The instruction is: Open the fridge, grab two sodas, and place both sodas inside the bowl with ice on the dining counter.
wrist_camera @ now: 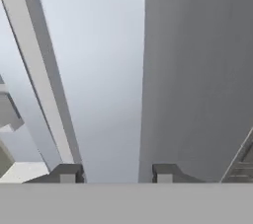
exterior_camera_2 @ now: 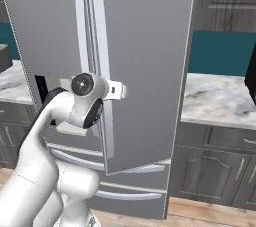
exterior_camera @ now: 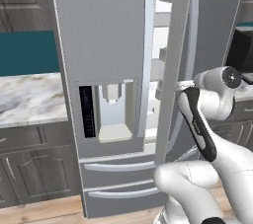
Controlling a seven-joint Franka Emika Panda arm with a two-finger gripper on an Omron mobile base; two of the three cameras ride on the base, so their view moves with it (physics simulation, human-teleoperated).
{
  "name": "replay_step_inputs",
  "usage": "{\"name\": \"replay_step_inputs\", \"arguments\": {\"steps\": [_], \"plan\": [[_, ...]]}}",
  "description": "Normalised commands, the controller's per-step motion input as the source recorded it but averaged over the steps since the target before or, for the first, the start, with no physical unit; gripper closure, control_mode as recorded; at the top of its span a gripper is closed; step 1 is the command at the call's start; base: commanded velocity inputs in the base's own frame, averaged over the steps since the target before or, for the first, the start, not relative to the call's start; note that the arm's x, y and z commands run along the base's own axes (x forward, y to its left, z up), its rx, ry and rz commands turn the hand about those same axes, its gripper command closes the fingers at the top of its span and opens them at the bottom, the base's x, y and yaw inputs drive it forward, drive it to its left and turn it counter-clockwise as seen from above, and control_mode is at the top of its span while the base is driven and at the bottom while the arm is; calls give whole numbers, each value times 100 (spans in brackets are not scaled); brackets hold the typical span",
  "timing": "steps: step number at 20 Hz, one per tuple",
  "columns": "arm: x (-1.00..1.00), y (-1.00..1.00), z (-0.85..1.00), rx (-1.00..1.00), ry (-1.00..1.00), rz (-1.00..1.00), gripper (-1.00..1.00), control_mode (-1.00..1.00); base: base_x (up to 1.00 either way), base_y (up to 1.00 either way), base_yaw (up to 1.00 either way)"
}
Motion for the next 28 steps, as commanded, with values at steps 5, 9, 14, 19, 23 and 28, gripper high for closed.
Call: {"name": "replay_step_inputs", "arguments": {"steps": [5, 9, 14, 19, 23, 28], "plan": [[-71, -69, 28, 0, 0, -6, -100, -100, 0, 0, 0], [-86, -42, 23, 0, 0, -8, -100, -100, 0, 0, 0], [-100, -2, 10, -1, -4, 0, -100, -100, 0, 0, 0], [-100, 20, 39, -9, -9, 0, -100, -100, 0, 0, 0], [-88, 48, 65, -18, -10, 0, -100, -100, 0, 0, 0], [-16, 87, 41, -27, -1, 0, -100, -100, 0, 0, 0]]}}
